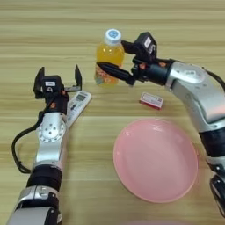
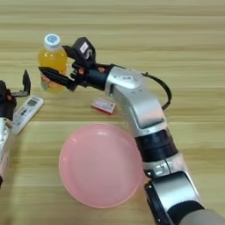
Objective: Move the objects on the table
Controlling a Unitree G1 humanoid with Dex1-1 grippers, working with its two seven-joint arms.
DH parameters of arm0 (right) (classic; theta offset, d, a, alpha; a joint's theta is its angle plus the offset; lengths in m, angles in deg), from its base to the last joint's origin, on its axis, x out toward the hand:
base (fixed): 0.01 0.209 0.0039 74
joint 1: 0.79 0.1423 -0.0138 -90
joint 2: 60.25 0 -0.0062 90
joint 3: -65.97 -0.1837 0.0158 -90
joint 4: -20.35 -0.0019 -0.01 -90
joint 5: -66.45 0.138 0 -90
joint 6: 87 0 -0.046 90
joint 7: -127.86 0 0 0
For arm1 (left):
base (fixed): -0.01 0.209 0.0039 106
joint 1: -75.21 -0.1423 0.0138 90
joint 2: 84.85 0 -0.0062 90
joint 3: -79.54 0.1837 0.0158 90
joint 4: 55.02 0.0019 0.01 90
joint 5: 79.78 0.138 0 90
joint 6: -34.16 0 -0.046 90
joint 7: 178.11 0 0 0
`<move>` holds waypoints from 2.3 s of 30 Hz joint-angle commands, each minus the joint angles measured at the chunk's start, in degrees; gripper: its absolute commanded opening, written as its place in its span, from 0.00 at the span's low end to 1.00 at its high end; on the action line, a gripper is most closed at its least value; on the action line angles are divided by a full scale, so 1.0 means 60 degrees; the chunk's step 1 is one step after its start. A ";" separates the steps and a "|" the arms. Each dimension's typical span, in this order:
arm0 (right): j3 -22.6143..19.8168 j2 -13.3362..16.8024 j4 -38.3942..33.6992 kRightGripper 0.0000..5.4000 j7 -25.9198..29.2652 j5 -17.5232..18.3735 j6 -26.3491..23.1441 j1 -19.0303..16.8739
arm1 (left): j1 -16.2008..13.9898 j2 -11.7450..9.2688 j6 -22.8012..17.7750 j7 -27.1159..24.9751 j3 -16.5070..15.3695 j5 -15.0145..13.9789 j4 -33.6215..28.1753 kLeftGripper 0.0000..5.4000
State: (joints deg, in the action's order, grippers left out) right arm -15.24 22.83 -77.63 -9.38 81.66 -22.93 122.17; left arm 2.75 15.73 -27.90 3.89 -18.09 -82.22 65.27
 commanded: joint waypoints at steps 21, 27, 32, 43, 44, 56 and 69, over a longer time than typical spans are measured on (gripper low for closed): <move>-0.0748 0.3092 -0.1533 0.67 0.2755 0.1379 0.1765 -0.3834 | 0.0295 -0.0248 0.0061 -0.0132 -0.0138 0.0037 0.0340 1.00; -0.0459 0.3230 -0.0795 0.67 0.3050 0.1008 0.2455 -0.4155 | 0.0276 -0.0264 0.0058 -0.0156 -0.0158 0.0034 0.0315 1.00; -0.0212 0.3181 -0.0090 0.67 0.3132 0.0672 0.3052 -0.4375 | 0.0304 -0.0278 0.0075 -0.0179 -0.0186 0.0033 0.0378 1.00; 0.0115 0.3204 0.0720 0.67 0.3255 0.0483 0.3620 -0.4457 | 0.0339 -0.0314 0.0108 -0.0207 -0.0201 0.0012 0.0471 1.00; 0.0135 0.3212 0.0736 0.67 0.3253 0.0490 0.3647 -0.4472 | 0.0338 -0.0319 0.0110 -0.0210 -0.0202 0.0011 0.0474 1.00; 0.0227 0.3242 0.0612 0.80 0.3168 0.0586 0.3604 -0.4477 | 0.0370 -0.0368 0.0145 -0.0230 -0.0208 -0.0010 0.0562 1.00; 0.0039 0.3240 0.0457 1.00 0.3107 0.0765 0.3521 -0.4351 | 0.0427 -0.0385 0.0213 -0.0237 -0.0215 -0.0018 0.0703 1.00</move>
State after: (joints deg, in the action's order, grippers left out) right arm -14.38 41.80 -74.11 9.47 85.98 -1.45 95.32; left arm 4.33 13.78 -27.27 2.77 -19.21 -82.38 68.86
